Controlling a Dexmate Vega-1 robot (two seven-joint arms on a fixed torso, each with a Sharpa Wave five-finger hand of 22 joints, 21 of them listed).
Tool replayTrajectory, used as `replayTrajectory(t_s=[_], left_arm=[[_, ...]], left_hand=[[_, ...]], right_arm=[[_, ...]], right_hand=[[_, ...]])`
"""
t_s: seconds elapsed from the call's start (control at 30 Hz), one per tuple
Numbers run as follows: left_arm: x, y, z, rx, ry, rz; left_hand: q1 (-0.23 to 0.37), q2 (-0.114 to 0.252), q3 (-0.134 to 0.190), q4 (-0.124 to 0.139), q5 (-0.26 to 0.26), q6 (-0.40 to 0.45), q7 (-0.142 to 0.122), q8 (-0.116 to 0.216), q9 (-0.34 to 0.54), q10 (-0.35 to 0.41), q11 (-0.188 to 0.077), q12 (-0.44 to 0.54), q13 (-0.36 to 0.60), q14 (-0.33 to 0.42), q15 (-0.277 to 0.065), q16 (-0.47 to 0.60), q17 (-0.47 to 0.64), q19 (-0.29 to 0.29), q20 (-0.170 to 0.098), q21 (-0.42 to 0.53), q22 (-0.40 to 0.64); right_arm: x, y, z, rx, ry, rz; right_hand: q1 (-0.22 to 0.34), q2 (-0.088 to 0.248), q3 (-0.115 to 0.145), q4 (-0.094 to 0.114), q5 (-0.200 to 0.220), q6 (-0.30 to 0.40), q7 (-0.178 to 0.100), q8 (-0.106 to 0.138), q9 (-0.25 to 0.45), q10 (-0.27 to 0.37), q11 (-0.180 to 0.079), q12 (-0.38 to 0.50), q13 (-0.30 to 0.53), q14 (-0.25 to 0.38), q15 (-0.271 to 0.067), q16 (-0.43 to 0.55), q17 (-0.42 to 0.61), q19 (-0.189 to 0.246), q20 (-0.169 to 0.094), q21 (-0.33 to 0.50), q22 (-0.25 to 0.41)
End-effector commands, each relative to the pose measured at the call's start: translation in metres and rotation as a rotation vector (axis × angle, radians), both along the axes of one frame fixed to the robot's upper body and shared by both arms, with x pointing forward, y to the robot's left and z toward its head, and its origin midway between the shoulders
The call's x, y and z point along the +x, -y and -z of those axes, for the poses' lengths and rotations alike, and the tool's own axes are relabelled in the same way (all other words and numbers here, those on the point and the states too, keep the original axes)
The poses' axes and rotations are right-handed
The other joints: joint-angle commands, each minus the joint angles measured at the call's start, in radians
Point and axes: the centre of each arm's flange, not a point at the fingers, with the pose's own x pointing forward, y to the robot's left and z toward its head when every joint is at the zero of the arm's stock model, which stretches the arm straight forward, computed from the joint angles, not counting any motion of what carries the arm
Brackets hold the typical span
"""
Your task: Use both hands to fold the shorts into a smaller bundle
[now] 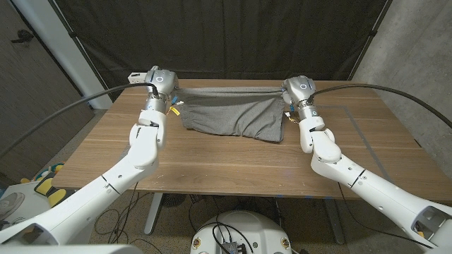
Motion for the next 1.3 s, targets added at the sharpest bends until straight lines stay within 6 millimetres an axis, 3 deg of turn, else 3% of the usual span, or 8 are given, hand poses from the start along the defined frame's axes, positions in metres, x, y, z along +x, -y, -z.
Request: replayTrajectory(t_s=[0.03, 0.6, 0.93, 1.0, 1.13, 1.17, 1.27, 1.3], left_arm=[[0.021, 0.011, -0.006, 0.026, 0.037, -0.043], [0.053, 0.019, 0.001, 0.058, 0.098, -0.140], [0.072, 0.024, 0.006, 0.082, 0.117, -0.219], [0.077, 0.024, 0.007, 0.088, 0.104, -0.238], [0.086, 0.026, 0.008, 0.112, 0.042, -0.280], [0.088, 0.026, 0.009, 0.115, 0.031, -0.291], [0.095, 0.029, 0.010, 0.139, -0.024, -0.340], [0.097, 0.029, 0.010, 0.141, -0.044, -0.350]], left_hand=[[0.000, 0.010, 0.006, -0.001, -0.003, 0.007, -0.004, -0.002, 0.003, 0.024, -0.003, 0.001, 0.094, 0.014, -0.160, -0.002, 0.003, 0.010, -0.002, 0.009, 0.002], [-0.002, 0.019, 0.018, 0.002, -0.001, -0.027, -0.017, -0.022, 0.001, -0.005, -0.005, -0.028, 0.084, 0.020, -0.161, -0.002, 0.013, 0.007, 0.003, 0.029, 0.005], [0.003, 0.031, 0.031, 0.001, -0.004, -0.045, -0.015, -0.041, -0.004, -0.025, -0.007, -0.062, 0.057, 0.028, -0.160, 0.004, 0.024, 0.010, 0.005, 0.048, 0.009], [0.009, 0.037, 0.042, 0.000, -0.007, -0.084, -0.025, -0.073, -0.008, -0.045, -0.006, -0.094, 0.030, 0.023, -0.161, 0.002, 0.032, 0.004, 0.007, 0.064, 0.012], [0.008, 0.041, 0.050, 0.003, -0.008, -0.115, -0.026, -0.100, -0.011, -0.062, -0.006, -0.114, 0.014, 0.005, -0.160, -0.010, 0.033, 0.000, 0.007, 0.077, 0.013], [-0.016, 0.039, 0.053, 0.016, -0.006, -0.193, -0.030, -0.153, -0.014, -0.123, -0.009, -0.155, -0.009, -0.042, -0.157, -0.044, 0.021, -0.016, 0.007, 0.090, 0.014], [-0.085, 0.031, 0.049, 0.046, -0.001, -0.275, -0.019, -0.211, -0.017, -0.196, -0.009, -0.208, -0.045, -0.088, -0.148, -0.087, 0.001, -0.039, 0.010, 0.104, 0.008], [-0.137, 0.025, 0.037, 0.072, 0.000, -0.326, -0.009, -0.232, -0.018, -0.236, -0.006, -0.232, -0.061, -0.114, -0.143, -0.104, -0.009, -0.050, 0.011, 0.109, 0.006]], right_arm=[[0.028, -0.002, -0.014, -0.021, -0.011, 0.030], [0.047, -0.006, -0.019, -0.047, -0.027, 0.061], [0.054, -0.011, -0.020, -0.055, -0.054, 0.093], [0.056, -0.010, -0.019, -0.057, -0.064, 0.090], [0.059, -0.010, -0.018, -0.056, -0.094, 0.118], [0.061, -0.011, -0.018, -0.059, -0.113, 0.141], [0.066, -0.012, -0.018, -0.066, -0.184, 0.184], [0.066, -0.011, -0.018, -0.065, -0.180, 0.176]], right_hand=[[0.008, 0.008, 0.000, 0.005, 0.006, 0.016, 0.008, 0.000, 0.000, 0.007, 0.003, -0.003, 0.000, 0.010, -0.082, -0.002, 0.006, -0.003, 0.000, 0.006, 0.001], [0.016, 0.010, 0.007, 0.000, 0.010, 0.008, 0.007, -0.008, -0.007, 0.010, -0.004, -0.016, -0.020, 0.018, -0.084, -0.018, 0.007, 0.003, 0.004, 0.015, -0.001], [0.025, 0.020, 0.020, -0.002, 0.012, -0.011, -0.005, -0.021, -0.013, -0.003, 0.009, -0.036, -0.040, 0.015, -0.086, -0.036, 0.003, 0.005, 0.006, 0.021, -0.002], [0.035, 0.032, 0.035, -0.004, 0.013, -0.030, -0.007, -0.036, -0.021, -0.016, 0.008, -0.052, -0.054, 0.012, -0.087, -0.051, -0.004, 0.003, 0.009, 0.023, -0.003], [0.043, 0.037, 0.069, 0.000, 0.007, -0.069, -0.012, -0.071, -0.042, -0.058, 0.007, -0.097, -0.088, -0.006, -0.085, -0.093, -0.026, -0.003, 0.013, 0.029, -0.006], [0.046, 0.033, 0.080, -0.001, 0.004, -0.085, -0.014, -0.087, -0.052, -0.084, 0.004, -0.119, -0.101, -0.020, -0.086, -0.115, -0.040, -0.007, 0.016, 0.030, -0.007], [0.043, 0.021, 0.104, -0.003, -0.004, -0.166, -0.036, -0.137, -0.076, -0.173, -0.022, -0.188, -0.136, -0.080, -0.087, -0.195, -0.095, -0.024, 0.022, 0.034, -0.010], [0.036, 0.019, 0.109, 0.000, -0.006, -0.208, -0.037, -0.151, -0.083, -0.171, -0.025, -0.200, -0.146, -0.101, -0.088, -0.227, -0.121, -0.033, 0.028, 0.034, -0.010]])
